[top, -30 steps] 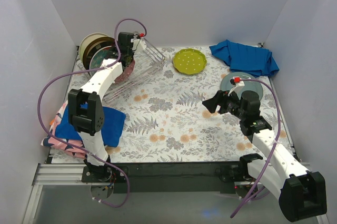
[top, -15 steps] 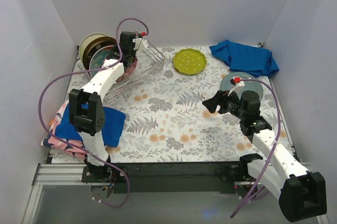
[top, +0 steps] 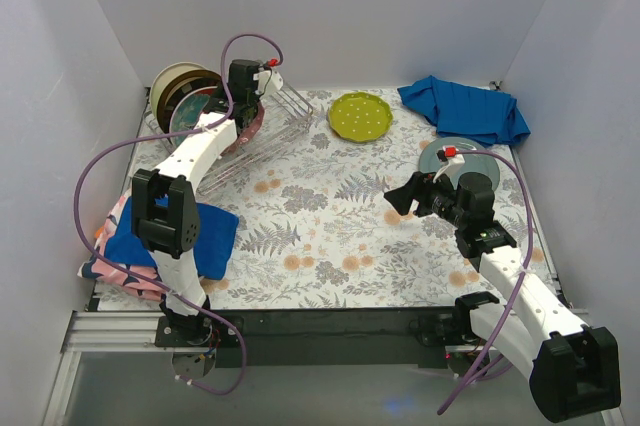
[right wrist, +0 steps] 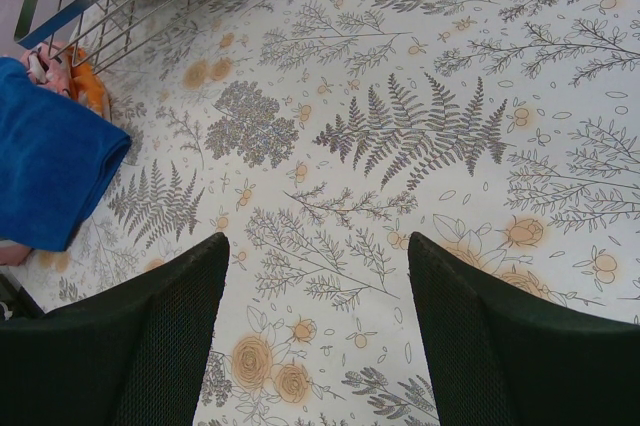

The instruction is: Unload the plates from the dish rack

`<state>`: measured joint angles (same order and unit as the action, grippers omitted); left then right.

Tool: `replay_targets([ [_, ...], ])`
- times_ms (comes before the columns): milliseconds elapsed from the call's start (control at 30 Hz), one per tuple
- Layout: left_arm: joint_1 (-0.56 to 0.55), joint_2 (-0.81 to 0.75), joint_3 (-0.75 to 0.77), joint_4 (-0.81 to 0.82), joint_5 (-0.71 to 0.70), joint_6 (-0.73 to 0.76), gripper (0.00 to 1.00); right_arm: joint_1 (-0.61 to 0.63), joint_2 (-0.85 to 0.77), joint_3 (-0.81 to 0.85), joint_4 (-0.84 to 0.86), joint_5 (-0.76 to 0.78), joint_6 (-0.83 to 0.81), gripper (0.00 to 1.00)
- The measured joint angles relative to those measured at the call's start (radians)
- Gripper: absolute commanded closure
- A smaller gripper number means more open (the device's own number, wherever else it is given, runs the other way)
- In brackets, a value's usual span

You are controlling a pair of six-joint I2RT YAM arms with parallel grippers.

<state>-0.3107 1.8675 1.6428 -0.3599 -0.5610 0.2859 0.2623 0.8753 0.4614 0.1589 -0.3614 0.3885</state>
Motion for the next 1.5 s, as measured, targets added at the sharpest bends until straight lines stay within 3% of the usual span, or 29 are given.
replay_targets([
  [933, -0.015, 0.0, 0.06, 0.023, -0.003, -0.05, 1.0, 0.0, -0.014, 0.0, -0.003, 0.0, 0.0, 0.23],
  [1500, -0.015, 0.0, 0.086, 0.032, 0.048, -0.169, 1.0, 0.0, -0.015, 0.0, -0.003, 0.0, 0.0, 0.23],
])
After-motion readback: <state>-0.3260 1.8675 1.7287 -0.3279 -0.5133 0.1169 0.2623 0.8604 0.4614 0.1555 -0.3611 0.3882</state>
